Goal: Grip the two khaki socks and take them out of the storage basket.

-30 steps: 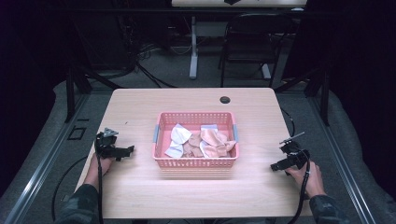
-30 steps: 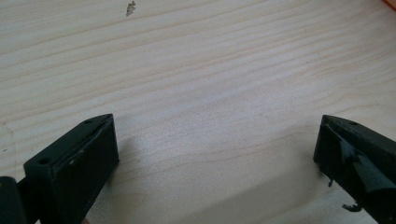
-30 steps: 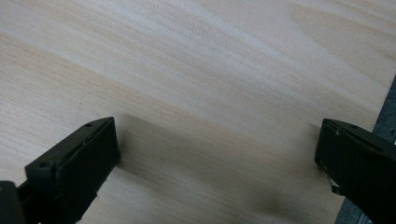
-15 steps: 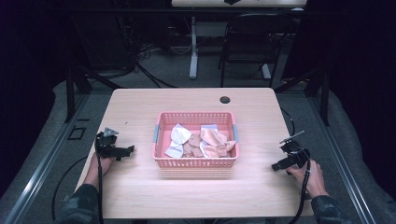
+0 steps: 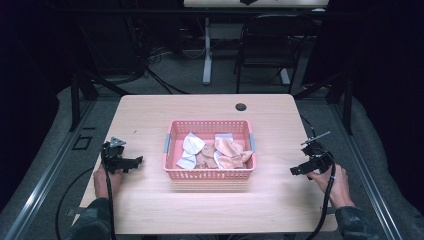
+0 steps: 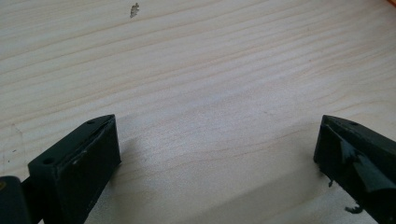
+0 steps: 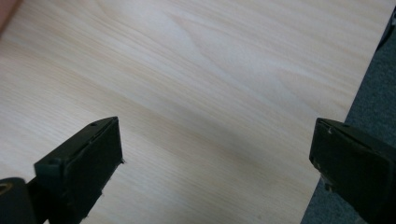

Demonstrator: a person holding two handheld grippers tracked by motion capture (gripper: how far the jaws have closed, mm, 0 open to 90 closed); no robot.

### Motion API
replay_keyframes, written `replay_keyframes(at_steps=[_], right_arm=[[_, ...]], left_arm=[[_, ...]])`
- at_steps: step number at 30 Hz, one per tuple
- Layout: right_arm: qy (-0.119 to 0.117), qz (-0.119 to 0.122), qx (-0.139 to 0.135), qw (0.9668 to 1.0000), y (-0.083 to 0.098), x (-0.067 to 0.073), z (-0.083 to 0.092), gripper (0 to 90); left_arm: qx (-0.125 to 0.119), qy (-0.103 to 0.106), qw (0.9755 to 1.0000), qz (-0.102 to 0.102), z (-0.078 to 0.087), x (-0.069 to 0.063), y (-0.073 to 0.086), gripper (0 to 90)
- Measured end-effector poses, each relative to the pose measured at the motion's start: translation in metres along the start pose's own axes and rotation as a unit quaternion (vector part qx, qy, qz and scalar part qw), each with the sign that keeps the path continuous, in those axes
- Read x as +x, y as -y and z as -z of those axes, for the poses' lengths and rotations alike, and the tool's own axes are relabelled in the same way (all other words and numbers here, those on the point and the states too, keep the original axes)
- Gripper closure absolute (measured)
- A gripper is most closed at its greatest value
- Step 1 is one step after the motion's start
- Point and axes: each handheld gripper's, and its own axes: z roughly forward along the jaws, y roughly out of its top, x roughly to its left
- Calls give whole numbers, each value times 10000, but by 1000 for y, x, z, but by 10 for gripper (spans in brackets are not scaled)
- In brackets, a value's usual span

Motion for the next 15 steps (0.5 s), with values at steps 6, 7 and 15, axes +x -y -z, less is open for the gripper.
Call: replay_keyframes(at_steps=[6,7,15], right_arm=[[-93,210,-150,9996,-11,15,17,18],[-93,210,-150,9996,-11,15,17,18],[-232,482,-418,9977,-31,37,37,0]], left_arm=[[18,20,10000,20,0,0,0,2],[18,20,10000,20,0,0,0,2],[30,12,10000,27,0,0,0,1]])
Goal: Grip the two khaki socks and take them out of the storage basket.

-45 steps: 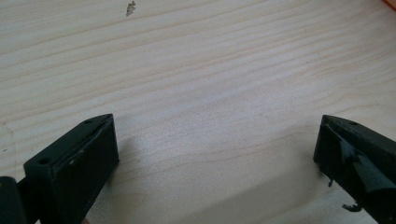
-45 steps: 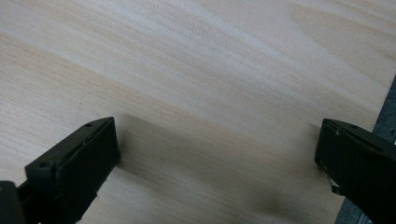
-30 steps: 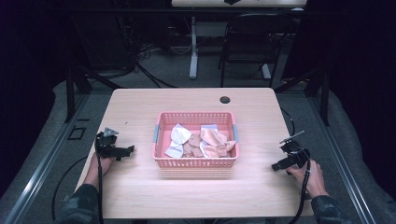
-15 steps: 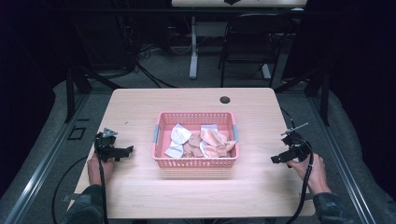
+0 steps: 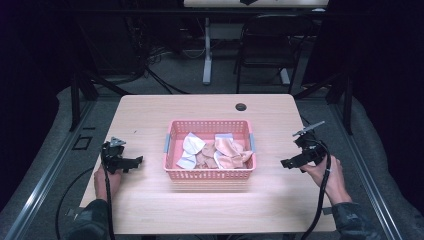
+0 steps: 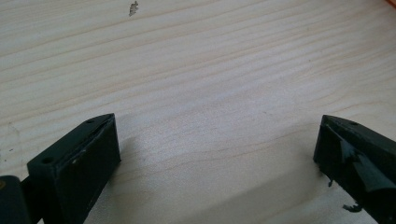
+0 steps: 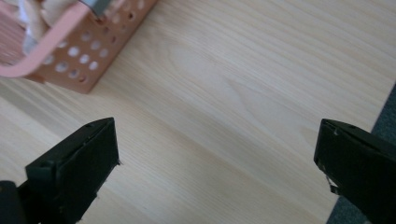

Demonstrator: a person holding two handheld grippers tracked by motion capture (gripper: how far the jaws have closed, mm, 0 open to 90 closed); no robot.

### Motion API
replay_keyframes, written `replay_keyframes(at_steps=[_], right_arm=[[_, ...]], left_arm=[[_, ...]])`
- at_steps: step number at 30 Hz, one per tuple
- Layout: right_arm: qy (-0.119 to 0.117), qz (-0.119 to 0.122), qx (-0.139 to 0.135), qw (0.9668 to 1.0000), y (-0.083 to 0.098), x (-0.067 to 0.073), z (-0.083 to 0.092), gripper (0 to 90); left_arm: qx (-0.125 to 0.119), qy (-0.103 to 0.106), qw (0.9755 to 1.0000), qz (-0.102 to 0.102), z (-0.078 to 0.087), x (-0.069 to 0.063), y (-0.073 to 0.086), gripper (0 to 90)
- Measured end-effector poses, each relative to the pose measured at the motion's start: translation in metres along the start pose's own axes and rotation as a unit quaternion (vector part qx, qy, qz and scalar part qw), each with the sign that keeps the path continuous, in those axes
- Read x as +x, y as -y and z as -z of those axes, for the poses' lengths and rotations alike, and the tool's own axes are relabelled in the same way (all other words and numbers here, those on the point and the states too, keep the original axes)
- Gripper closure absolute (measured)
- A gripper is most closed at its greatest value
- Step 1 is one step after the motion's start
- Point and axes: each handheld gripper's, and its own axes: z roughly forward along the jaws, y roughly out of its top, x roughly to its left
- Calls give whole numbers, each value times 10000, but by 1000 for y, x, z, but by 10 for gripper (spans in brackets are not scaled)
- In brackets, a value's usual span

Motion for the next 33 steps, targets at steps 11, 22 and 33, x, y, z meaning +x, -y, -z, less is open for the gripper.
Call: replay_keyframes(at_steps=[11,22,33], right_arm=[[-175,410,37,9990,-30,34,-1,0],[-471,764,-94,9959,-69,71,2,0],[-777,983,-59,9921,-93,95,-13,105]], left_arm=[[-12,4,10000,5,0,0,0,0],[-7,2,10000,12,0,0,0,0],[-1,-10,10000,18,0,0,0,0]])
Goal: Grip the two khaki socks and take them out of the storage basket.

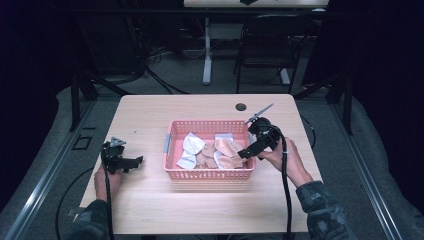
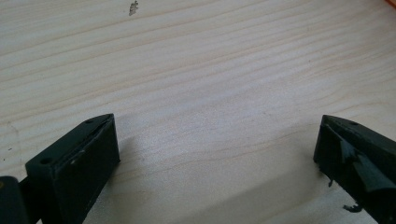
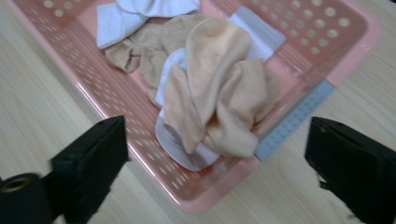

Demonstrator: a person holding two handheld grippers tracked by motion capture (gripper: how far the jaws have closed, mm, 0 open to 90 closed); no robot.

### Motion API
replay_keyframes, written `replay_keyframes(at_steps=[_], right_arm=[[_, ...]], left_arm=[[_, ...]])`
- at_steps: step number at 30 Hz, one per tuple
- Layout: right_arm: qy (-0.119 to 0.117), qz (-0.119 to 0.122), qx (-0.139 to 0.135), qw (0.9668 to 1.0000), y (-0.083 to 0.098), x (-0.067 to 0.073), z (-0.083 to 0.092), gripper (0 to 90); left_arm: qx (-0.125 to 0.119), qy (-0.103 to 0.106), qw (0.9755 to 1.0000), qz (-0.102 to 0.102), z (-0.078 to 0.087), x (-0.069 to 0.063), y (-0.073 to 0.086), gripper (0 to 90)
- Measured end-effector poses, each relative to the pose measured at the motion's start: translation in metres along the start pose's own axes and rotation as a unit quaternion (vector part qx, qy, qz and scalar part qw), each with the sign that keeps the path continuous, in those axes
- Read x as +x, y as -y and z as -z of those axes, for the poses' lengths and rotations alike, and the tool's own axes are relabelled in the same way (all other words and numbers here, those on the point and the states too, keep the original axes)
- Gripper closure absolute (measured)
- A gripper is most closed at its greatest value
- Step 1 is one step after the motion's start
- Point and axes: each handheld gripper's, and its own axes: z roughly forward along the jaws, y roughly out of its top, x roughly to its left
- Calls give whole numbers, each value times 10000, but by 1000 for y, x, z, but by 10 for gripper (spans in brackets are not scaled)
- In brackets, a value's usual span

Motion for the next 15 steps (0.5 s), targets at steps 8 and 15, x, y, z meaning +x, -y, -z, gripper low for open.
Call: replay_keyframes(at_steps=[8,15], right_arm=[[-152,90,257,9995,-12,10,-24,369],[-289,-10,559,9980,-13,9,-40,571]], left_arm=[[1,1,10000,0,0,0,0,0],[-1,2,10000,2,0,0,0,0]])
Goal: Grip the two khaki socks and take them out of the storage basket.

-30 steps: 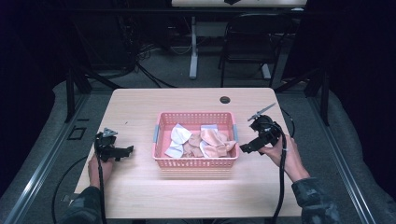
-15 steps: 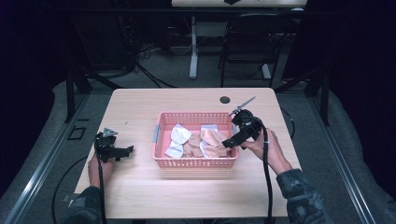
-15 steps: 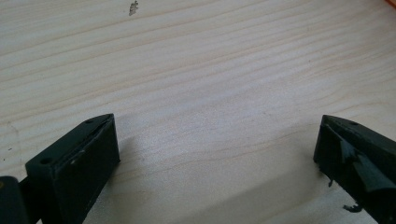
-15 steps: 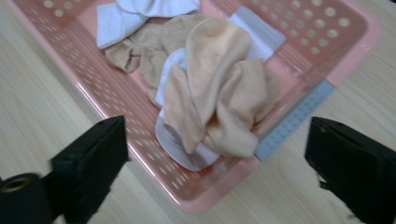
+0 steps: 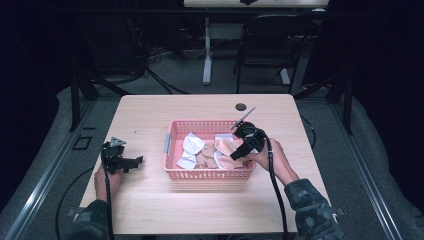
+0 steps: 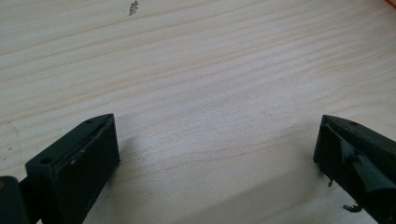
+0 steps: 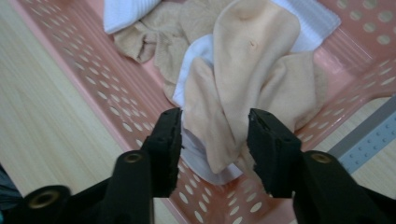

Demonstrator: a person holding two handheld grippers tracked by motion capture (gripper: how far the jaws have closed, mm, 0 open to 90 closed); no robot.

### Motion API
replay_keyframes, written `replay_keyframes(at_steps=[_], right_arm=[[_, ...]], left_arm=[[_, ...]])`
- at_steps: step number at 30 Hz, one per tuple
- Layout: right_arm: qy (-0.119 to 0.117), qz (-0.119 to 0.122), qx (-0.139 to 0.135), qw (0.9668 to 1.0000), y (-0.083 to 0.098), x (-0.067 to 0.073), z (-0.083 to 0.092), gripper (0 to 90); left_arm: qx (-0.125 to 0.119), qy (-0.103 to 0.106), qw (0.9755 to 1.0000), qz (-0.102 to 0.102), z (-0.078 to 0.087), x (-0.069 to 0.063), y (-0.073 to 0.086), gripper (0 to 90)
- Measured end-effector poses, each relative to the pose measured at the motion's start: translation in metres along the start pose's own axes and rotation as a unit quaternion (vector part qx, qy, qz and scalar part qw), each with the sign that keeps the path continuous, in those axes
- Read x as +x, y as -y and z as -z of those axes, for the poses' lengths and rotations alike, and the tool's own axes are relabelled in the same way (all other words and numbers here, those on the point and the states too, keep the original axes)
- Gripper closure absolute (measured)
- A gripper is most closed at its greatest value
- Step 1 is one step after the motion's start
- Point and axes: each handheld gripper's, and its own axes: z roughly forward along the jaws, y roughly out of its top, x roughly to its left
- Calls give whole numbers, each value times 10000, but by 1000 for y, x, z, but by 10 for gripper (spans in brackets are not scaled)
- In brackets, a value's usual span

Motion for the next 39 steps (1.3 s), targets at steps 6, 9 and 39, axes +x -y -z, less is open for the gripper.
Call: replay_keyframes(at_steps=[6,9,39], right_arm=[[222,-110,147,9996,0,-2,-9,607],[248,-100,175,9995,0,-3,-12,629],[314,13,-532,9981,-21,1,42,872]], left_arm=[[1,3,10000,-1,0,0,0,0],[0,12,10000,0,0,0,0,0],[1,10,10000,-3,0,0,0,0]])
